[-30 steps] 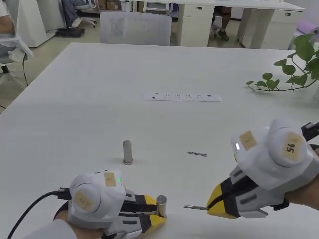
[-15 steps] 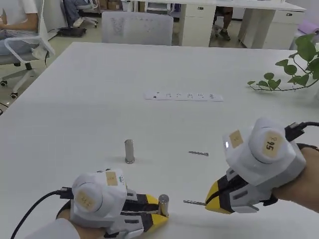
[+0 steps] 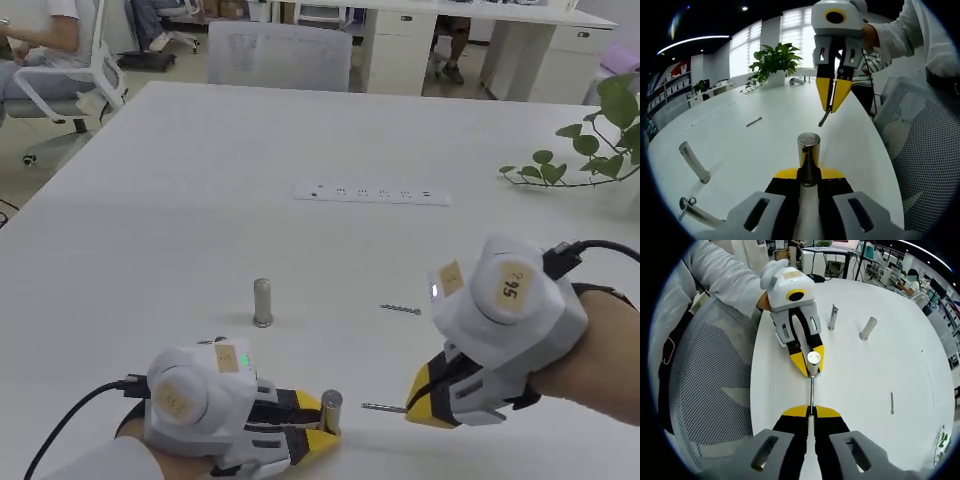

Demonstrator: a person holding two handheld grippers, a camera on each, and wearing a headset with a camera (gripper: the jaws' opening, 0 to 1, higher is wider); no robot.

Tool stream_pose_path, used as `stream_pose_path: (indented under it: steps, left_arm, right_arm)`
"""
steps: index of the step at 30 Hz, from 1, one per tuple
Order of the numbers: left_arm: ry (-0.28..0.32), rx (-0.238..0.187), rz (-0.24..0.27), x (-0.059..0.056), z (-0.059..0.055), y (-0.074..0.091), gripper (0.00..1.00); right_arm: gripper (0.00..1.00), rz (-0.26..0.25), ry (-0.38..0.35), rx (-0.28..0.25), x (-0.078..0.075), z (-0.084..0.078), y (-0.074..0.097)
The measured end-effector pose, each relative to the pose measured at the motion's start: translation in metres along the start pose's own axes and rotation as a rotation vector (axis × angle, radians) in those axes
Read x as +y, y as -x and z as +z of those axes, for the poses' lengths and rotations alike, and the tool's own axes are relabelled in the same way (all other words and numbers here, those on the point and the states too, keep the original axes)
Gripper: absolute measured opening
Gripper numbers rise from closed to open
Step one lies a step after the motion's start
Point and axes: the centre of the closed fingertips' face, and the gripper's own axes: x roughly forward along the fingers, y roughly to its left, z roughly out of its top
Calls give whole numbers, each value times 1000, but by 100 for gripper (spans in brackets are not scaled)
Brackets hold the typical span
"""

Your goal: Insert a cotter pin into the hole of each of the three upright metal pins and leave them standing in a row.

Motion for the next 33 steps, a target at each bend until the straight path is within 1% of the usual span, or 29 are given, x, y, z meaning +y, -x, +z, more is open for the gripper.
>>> stream_pose_path:
  steps: [12, 22, 33]
  left_arm:
    - [1, 0, 1, -1, 1, 0, 11]
    - [4, 0, 2, 0, 0, 0, 11]
    - [11, -1, 2, 1, -1, -1, 11]
  right_arm:
    - [4, 10, 5, 12, -1, 5, -7]
    - [4, 13, 8, 5, -3, 11, -10]
    - [4, 17, 5, 1, -3, 12, -12]
